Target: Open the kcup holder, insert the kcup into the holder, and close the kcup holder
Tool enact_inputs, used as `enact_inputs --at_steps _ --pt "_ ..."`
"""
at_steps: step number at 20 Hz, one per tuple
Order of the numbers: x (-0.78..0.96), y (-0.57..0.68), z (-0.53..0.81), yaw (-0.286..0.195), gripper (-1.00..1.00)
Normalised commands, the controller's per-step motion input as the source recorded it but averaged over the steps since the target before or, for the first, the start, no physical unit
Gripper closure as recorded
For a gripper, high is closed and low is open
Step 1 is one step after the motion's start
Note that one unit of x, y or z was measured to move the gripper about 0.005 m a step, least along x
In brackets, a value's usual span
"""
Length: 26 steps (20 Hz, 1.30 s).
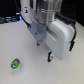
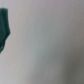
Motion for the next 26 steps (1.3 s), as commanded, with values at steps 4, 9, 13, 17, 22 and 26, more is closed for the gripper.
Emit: enact_inputs --at_steps 4,9,13,17,22,26 --pt "0.08 -0.72 0.05 -0.206 -1.00" --pt "0.04 -0.69 0.01 -0.217 -1.00" --pt "0.08 -0.66 0.02 -0.222 -1.00" --pt "0.33 -0.49 -0.01 -0.230 -1.00" --pt "0.32 -0.36 -0.13 -0.200 -1.00" --pt "0.14 -0.31 -0.15 -0.134 -1.00"
